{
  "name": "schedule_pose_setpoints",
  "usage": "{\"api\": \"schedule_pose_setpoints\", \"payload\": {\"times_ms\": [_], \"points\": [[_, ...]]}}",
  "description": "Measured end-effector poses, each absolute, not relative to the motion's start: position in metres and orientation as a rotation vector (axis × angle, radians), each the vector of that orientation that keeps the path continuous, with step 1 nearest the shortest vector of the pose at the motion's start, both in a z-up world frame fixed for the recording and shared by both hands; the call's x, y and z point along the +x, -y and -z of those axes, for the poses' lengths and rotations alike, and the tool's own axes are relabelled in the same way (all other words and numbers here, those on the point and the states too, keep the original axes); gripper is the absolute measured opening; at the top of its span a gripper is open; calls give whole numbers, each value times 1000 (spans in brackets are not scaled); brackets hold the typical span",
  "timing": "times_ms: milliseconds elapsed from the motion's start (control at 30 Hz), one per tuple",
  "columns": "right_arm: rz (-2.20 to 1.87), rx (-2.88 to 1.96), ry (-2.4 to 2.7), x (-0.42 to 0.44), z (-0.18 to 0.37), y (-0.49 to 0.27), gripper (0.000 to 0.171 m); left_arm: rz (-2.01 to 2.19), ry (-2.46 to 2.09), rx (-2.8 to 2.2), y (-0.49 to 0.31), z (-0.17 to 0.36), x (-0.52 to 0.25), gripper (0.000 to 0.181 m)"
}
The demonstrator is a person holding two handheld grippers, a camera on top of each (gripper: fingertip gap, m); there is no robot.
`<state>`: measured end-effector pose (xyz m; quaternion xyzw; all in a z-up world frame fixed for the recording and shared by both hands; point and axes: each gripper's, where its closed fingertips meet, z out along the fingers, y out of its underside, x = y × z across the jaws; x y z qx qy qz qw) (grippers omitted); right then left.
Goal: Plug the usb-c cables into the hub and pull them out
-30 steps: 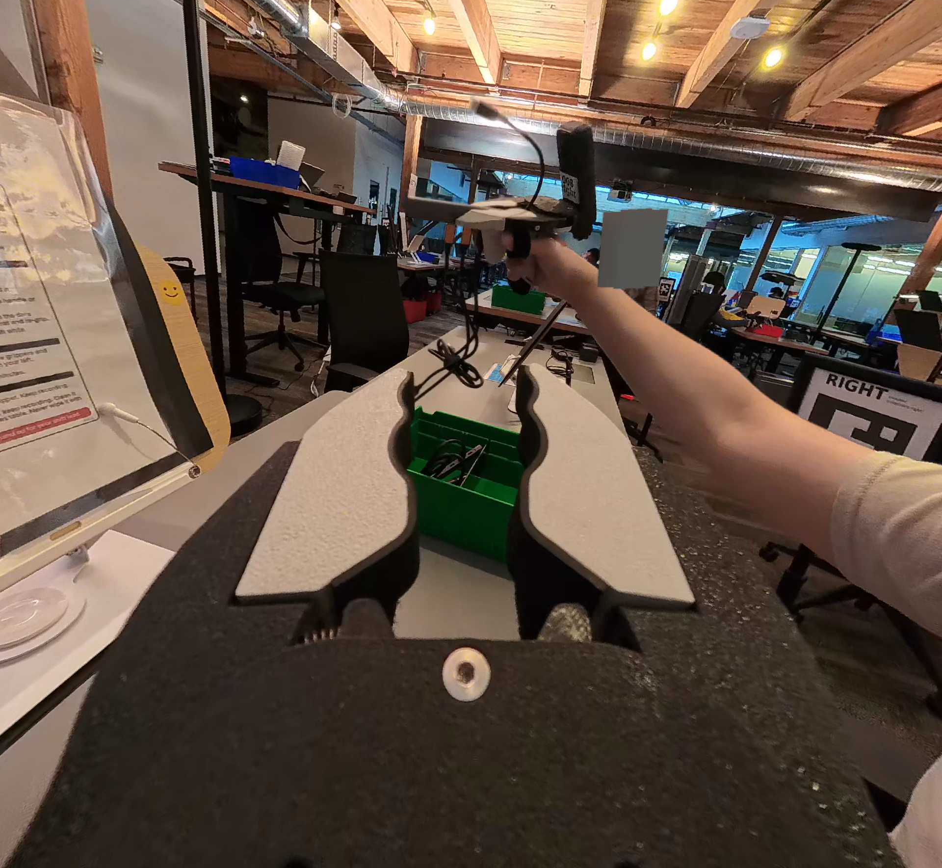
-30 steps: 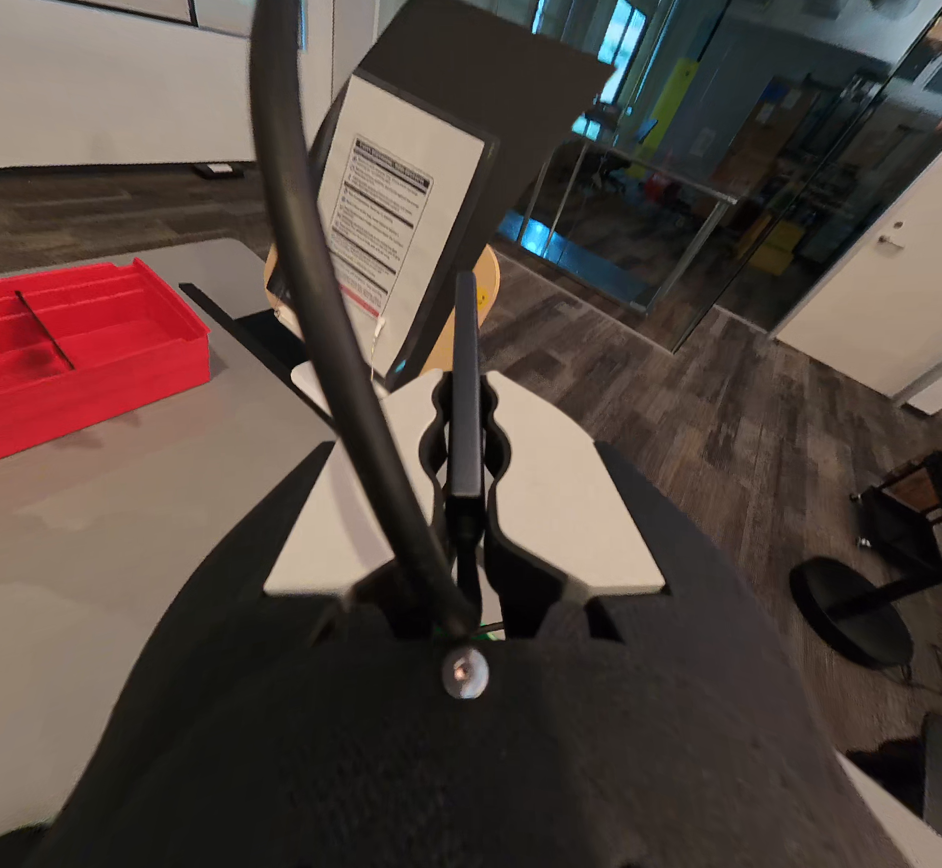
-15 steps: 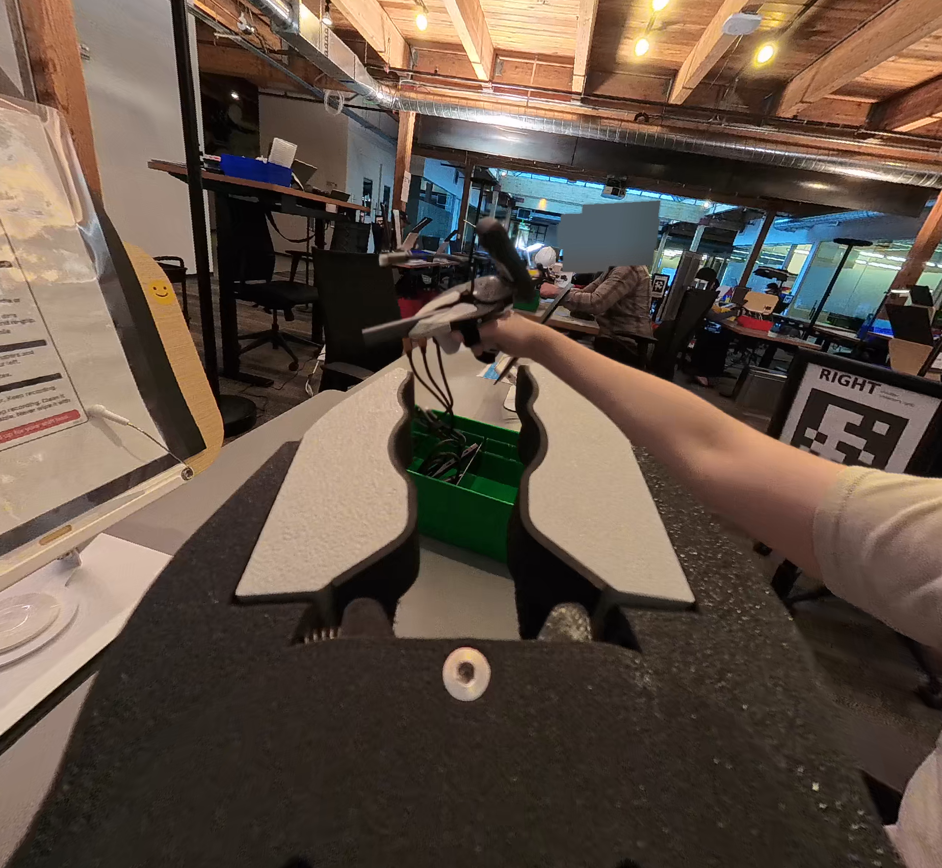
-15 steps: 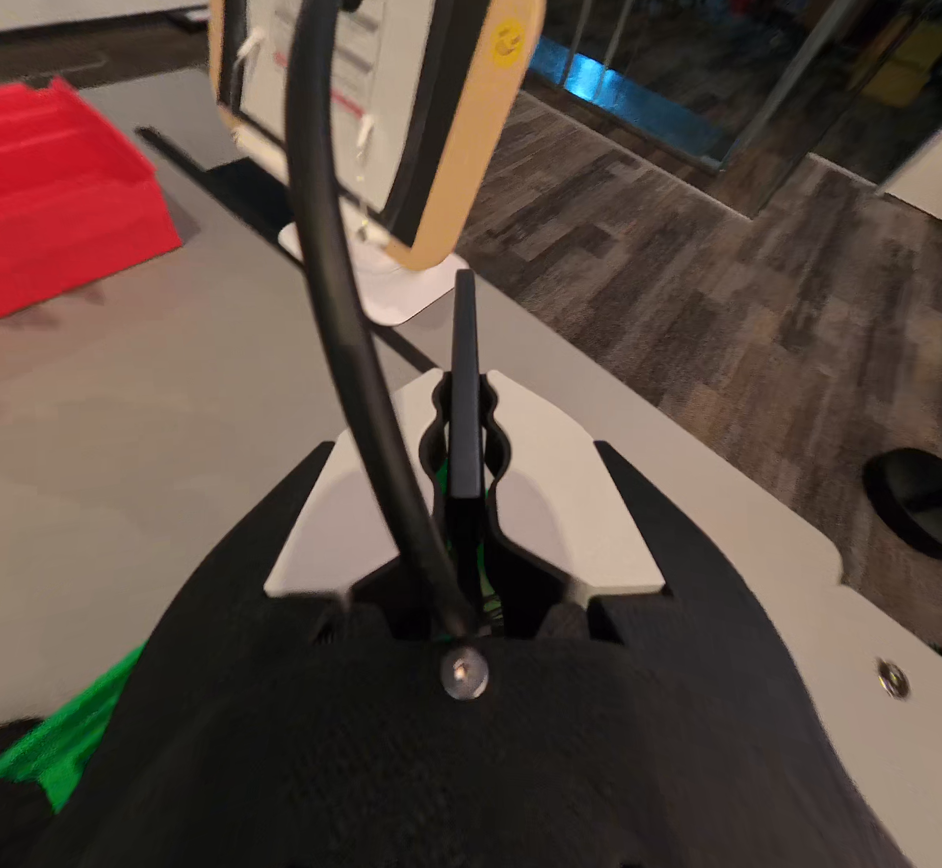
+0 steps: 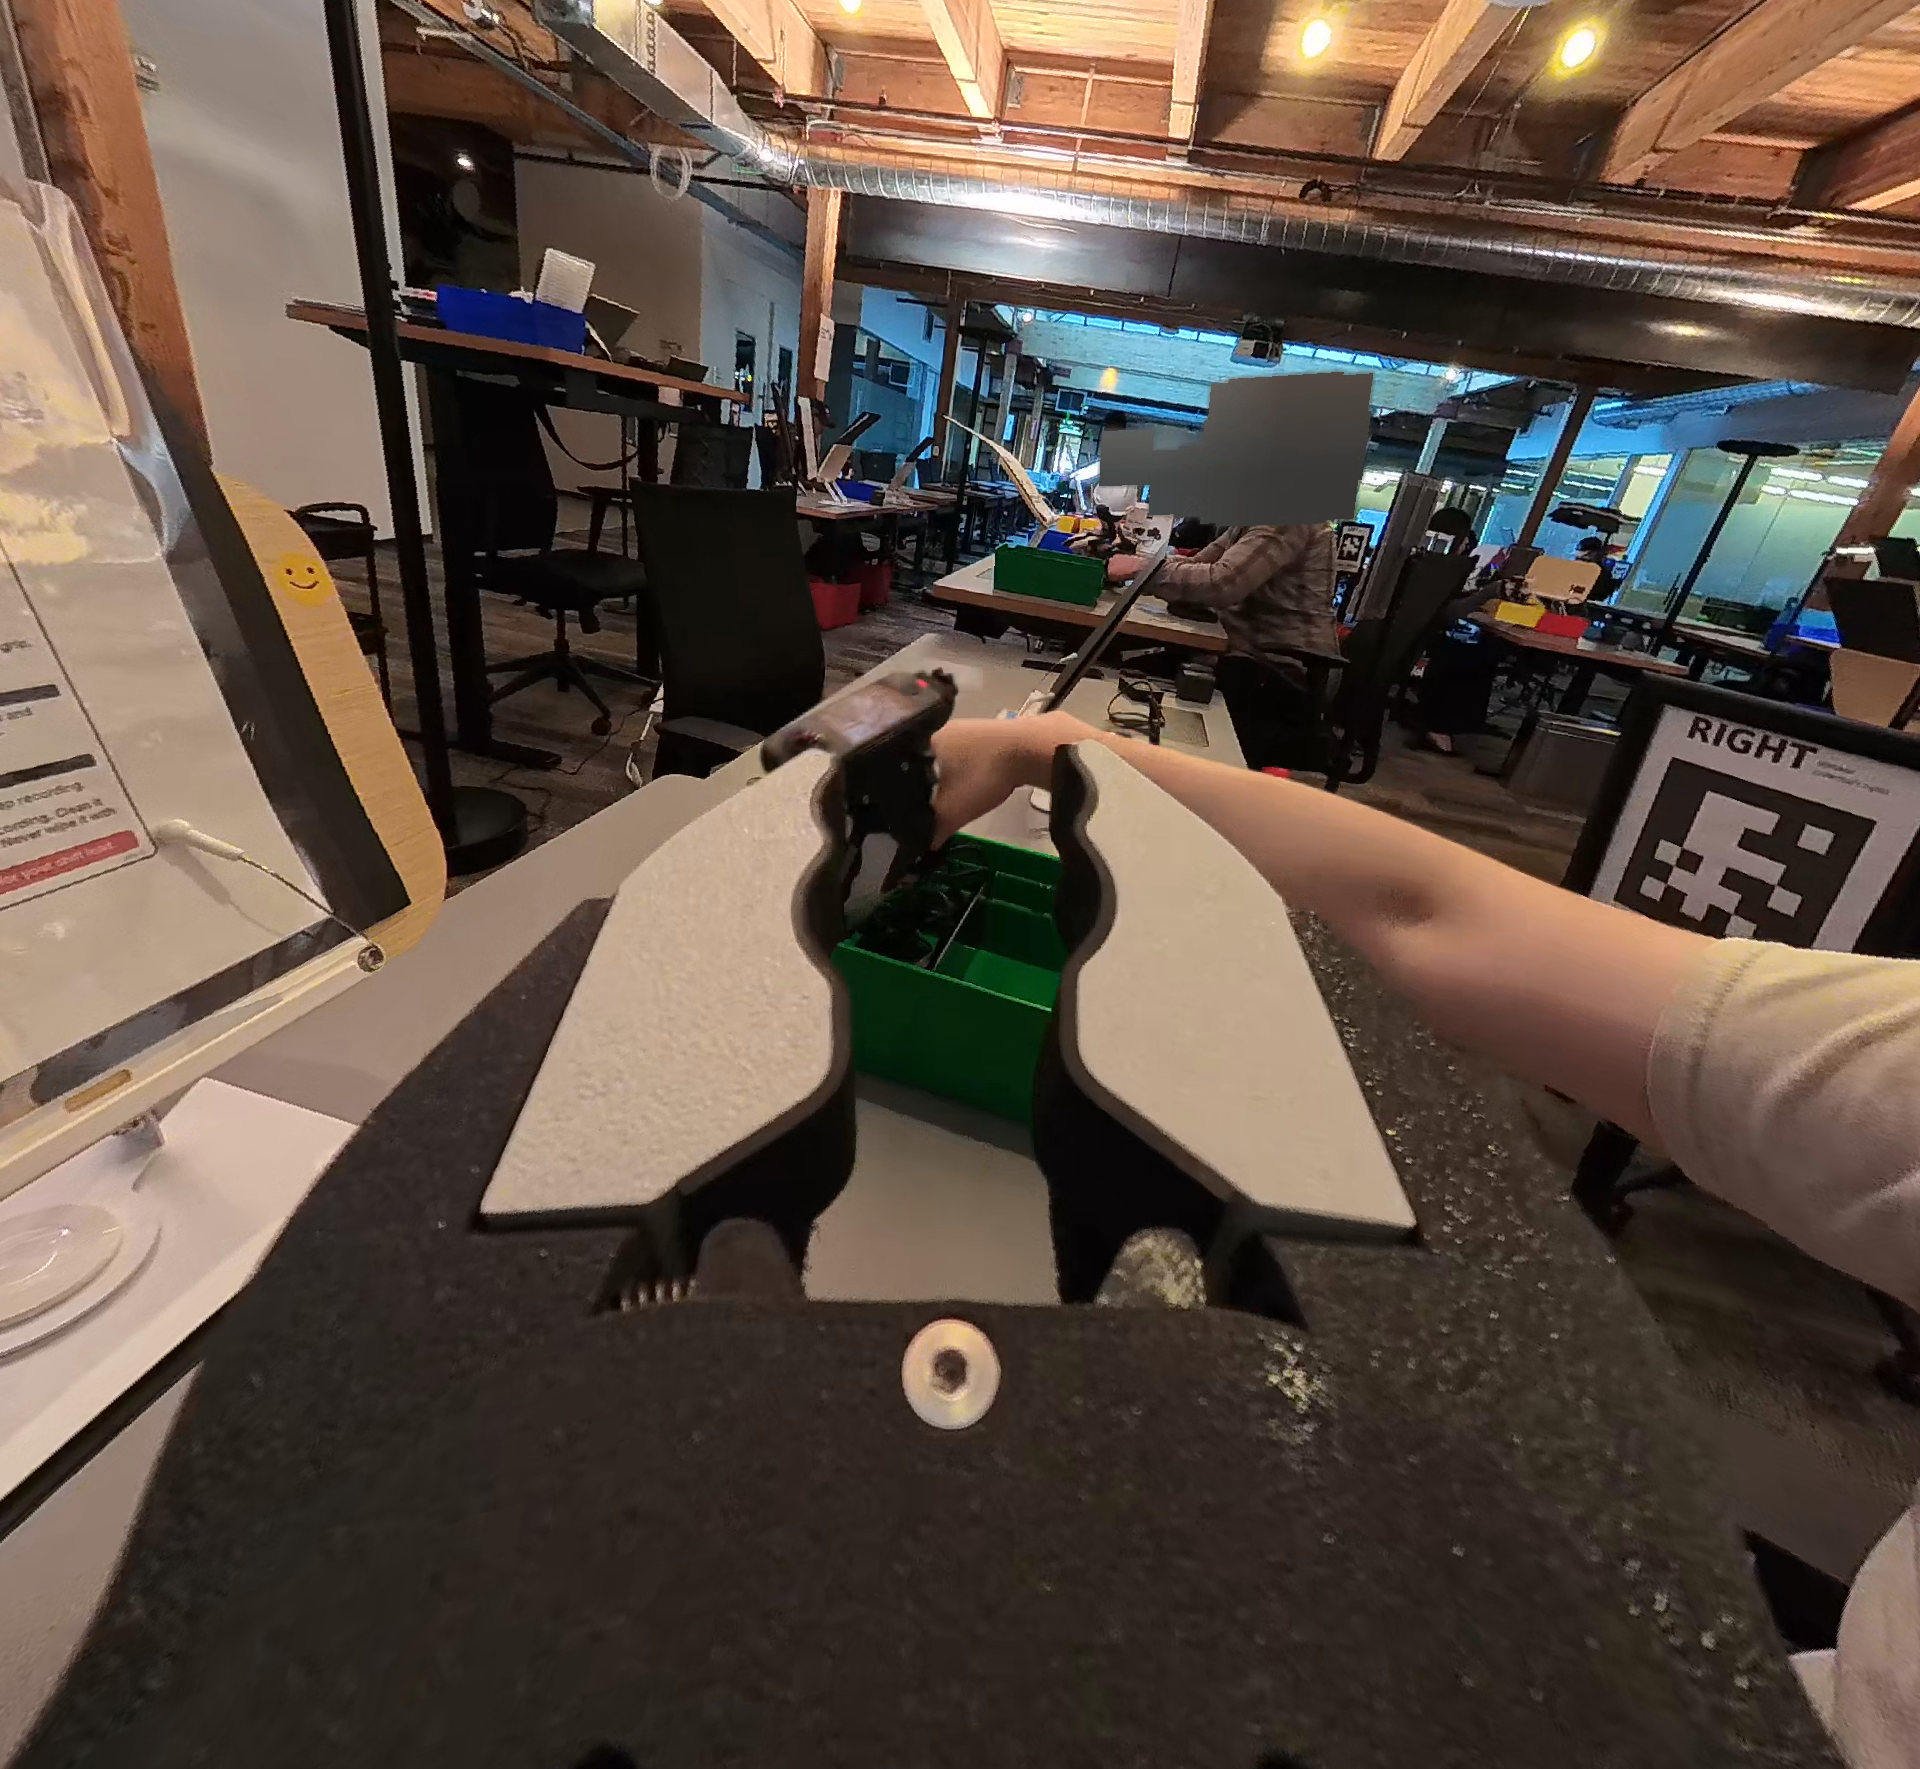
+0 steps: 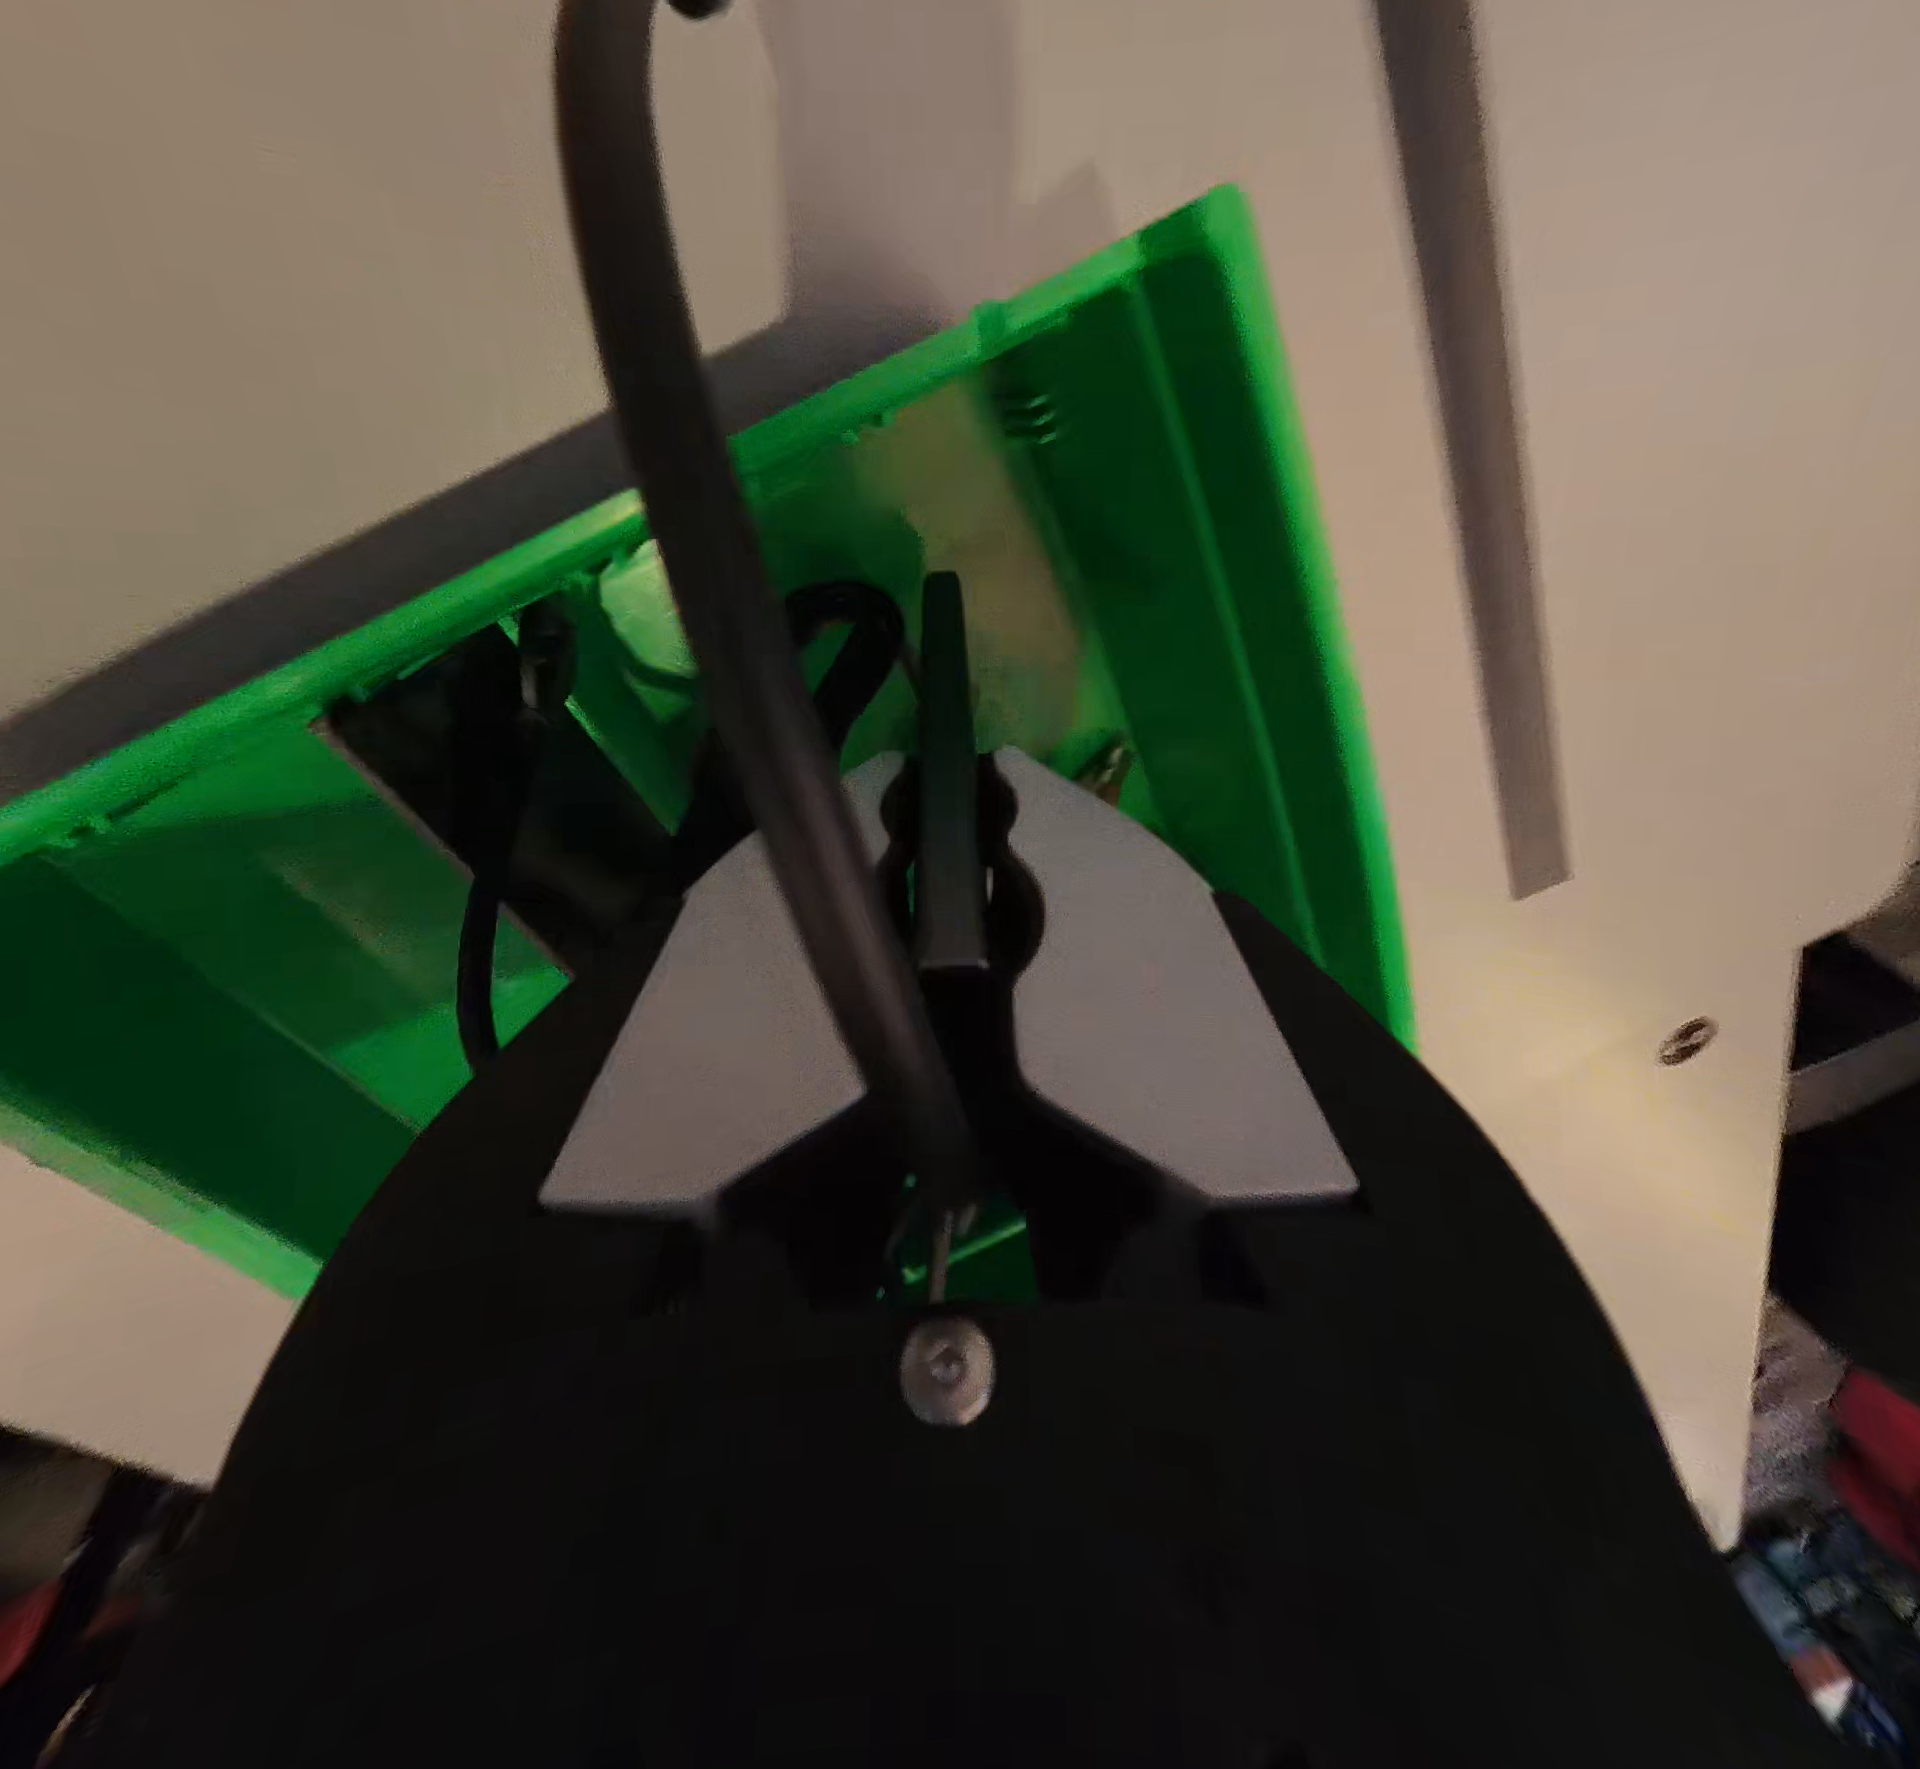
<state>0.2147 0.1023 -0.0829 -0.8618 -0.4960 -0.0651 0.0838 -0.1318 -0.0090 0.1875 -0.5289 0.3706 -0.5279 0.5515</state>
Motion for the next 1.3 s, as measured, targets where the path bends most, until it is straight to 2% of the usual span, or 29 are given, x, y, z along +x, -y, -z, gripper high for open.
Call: {"api": "schedule_pose_setpoints", "payload": {"times_ms": [200, 300, 500, 667, 733, 833, 867, 933, 1067, 1167, 1300], "points": [[260, -2711, 1325, 220, 103, -111, 16, 1255, -878, -1248, 10, -188, -133, 37], [230, -2701, 1251, 223, 95, -111, 32, 1259, -874, -1246, 9, -189, -134, 37], [88, -2480, 1148, 217, 35, -110, 37, 1257, -868, -1238, 10, -191, -137, 37], [246, -2289, 1024, 231, -23, -110, 37, 1259, -860, -1245, 8, -191, -138, 37], [263, -2276, 912, 243, -30, -101, 38, 1254, -859, -1251, 8, -190, -140, 37], [248, -2338, 718, 280, -12, -71, 46, 1225, -838, -1268, 4, -191, -146, 37], [233, -2391, 639, 296, 0, -57, 46, 1209, -823, -1283, 2, -191, -150, 40], [140, -2525, 442, 321, 27, -26, 47, 1160, -783, -1330, -4, -189, -159, 34], [-33, -2675, 142, 340, 61, 3, 48, 943, -730, -1453, -16, -179, -180, 35], [61, -2856, -69, 354, 87, 21, 27, 755, -690, -1538, -28, -169, -193, 35], [5, -2880, -154, 342, 102, 19, 32, 460, -610, -1686, -50, -148, -213, 35]]}}
